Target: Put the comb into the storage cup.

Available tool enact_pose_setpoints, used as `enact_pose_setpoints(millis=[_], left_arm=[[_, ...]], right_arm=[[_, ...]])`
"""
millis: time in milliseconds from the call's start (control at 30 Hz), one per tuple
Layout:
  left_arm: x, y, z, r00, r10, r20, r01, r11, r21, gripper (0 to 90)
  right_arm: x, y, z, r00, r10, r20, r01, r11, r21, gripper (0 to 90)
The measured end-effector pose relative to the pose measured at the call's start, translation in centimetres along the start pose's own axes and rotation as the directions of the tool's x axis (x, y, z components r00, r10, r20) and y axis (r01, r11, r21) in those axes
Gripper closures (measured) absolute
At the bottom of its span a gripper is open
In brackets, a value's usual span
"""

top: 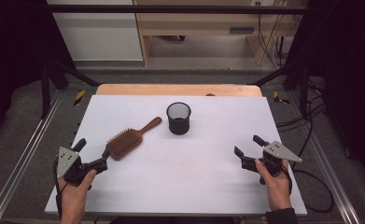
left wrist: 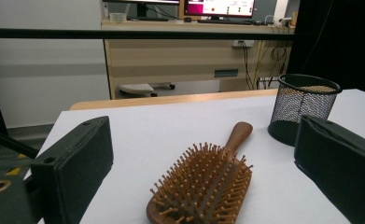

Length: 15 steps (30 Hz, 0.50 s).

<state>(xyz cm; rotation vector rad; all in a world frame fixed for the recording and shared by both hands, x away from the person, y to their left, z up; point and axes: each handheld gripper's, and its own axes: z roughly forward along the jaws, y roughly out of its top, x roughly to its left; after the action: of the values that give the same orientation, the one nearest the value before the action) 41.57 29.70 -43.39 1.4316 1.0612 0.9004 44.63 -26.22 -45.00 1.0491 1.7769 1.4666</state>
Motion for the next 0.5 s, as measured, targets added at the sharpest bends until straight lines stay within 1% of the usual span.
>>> enact_pose_setpoints(millis=[33,67,133,167,200,233,267,300,333,367,433,500], left_arm=[[0.0,0.0,0.0,1.0,0.0,0.0,0.0,1.0,0.0,5.6],[-0.3,0.1,0.1,1.0,-0.002,0.006,0.002,1.0,0.009,5.9],[-0.7,0.2,0.2,1.0,-0.006,0.0,0.006,0.9997,0.026,7.2],[-0.7,0.2,0.2,1.0,-0.006,0.0,0.006,0.9997,0.026,8.7],[-1.1,0.2,0.6,0.9999,-0.009,-0.004,0.009,0.9984,0.055,9.8],[-1.3,0.2,0.8,0.9999,-0.015,-0.007,0.015,0.9977,0.066,10.1],[-1.5,0.4,1.1,0.9994,-0.031,-0.013,0.032,0.9966,0.076,11.7],[-1.8,0.5,1.5,0.9992,-0.037,-0.014,0.038,0.9955,0.086,14.4],[-1.8,0.5,1.5,0.9992,-0.037,-0.014,0.038,0.9955,0.086,16.0],[-2.3,1.0,2.4,0.9989,-0.045,-0.014,0.046,0.9924,0.114,18.5],[-2.8,1.5,3.7,0.9981,-0.061,-0.002,0.061,0.9897,0.129,23.8],[-3.3,2.0,5.2,0.9985,-0.054,0.003,0.053,0.9872,0.15,28.2]], right_arm=[[0.0,0.0,0.0,1.0,-0.002,0.0,0.002,1.0,0.003,10.6],[0.1,0.0,0.1,1.0,-0.005,-0.001,0.005,1.0,0.008,10.5],[0.1,0.0,0.1,1.0,-0.01,0.002,0.01,1.0,0.012,10.2],[0.1,0.0,0.1,1.0,-0.01,0.002,0.01,1.0,0.012,10.2],[0.2,-0.1,0.2,0.9999,-0.011,0.003,0.011,1.0,0.018,10.1],[0.2,-0.1,0.2,0.9999,-0.011,0.004,0.011,1.0,0.02,10.0],[0.2,-0.1,0.2,0.9999,-0.012,0.007,0.012,1.0,0.021,10.0],[0.2,-0.1,0.2,0.9999,-0.012,0.009,0.012,1.0,0.022,10.0],[0.2,-0.1,0.2,0.9999,-0.012,0.009,0.012,1.0,0.022,10.0],[0.2,-0.1,0.2,0.9999,-0.007,0.013,0.006,1.0,0.023,10.0],[0.2,-0.1,0.2,0.9999,-0.01,0.013,0.009,1.0,0.026,10.0],[0.3,-0.1,0.2,0.9998,-0.016,0.015,0.016,1.0,0.026,9.9]])
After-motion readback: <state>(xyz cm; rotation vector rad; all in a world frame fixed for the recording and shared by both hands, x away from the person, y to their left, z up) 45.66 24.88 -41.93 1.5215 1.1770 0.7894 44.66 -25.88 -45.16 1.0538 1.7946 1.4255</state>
